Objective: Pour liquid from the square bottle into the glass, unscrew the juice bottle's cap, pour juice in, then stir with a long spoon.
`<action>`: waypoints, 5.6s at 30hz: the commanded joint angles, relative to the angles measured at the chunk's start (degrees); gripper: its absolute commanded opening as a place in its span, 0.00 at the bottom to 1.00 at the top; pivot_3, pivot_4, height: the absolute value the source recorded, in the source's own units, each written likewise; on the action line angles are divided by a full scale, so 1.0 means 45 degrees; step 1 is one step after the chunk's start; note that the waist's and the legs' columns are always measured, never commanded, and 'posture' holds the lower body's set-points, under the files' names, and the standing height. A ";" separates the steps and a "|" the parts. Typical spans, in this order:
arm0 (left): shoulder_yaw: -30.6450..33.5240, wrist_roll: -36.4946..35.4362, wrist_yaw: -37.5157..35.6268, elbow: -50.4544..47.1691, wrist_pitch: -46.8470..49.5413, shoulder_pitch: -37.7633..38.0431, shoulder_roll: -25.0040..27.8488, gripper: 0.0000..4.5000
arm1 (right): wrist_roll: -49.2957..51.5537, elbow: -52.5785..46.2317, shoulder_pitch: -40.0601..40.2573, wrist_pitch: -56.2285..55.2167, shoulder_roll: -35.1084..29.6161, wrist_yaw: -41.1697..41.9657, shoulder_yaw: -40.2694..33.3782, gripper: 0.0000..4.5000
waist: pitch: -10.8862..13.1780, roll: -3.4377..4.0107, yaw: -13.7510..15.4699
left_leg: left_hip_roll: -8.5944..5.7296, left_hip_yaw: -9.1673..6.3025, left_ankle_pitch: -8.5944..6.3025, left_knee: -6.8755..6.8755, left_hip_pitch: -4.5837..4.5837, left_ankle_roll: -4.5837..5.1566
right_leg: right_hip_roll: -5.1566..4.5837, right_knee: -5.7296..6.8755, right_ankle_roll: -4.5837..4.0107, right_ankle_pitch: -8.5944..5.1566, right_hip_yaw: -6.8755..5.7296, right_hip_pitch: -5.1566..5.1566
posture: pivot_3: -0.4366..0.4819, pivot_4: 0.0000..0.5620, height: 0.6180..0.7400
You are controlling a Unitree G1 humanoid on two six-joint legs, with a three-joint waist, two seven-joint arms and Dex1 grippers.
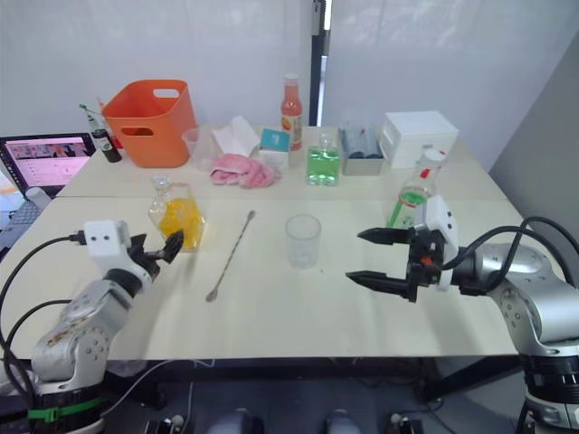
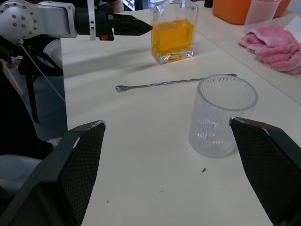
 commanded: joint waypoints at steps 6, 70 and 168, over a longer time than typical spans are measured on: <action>-0.0667 0.1699 0.0369 0.2276 -0.0844 -0.2080 0.0053 1.00 | 0.0572 -0.1367 0.0478 0.0367 0.0280 -0.1154 -0.0421 0.99 | 0.0005 -0.0011 0.0001 | -0.0003 0.0002 0.0000 0.0001 -0.0010 0.0000 | -0.0002 -0.0001 0.0006 0.0004 -0.0003 -0.0006 | 0.48 0.27 0.79; -0.6182 0.1737 -1.5260 0.4767 -0.5657 -0.4318 0.1537 0.62 | 0.1387 -0.1663 -0.0703 0.1559 0.0056 -0.2246 -0.0111 1.00 | 0.0085 -0.0147 0.0006 | -0.0007 -0.0021 -0.0004 0.0050 -0.0105 0.0024 | -0.0003 -0.0014 0.0021 0.0033 -0.0042 -0.0052 | 0.48 0.27 0.79; -0.6127 0.0801 -1.5849 0.4148 -0.3997 -0.4697 0.1819 0.62 | -0.6386 0.1923 0.2573 -0.2124 0.6614 -1.4324 -0.1586 0.24 | 0.0029 -0.0063 -0.0091 | -0.0025 -0.0029 0.0012 0.0052 -0.0085 0.0028 | 0.0013 0.0003 0.0027 0.0028 0.0001 -0.0034 | 0.48 0.27 0.79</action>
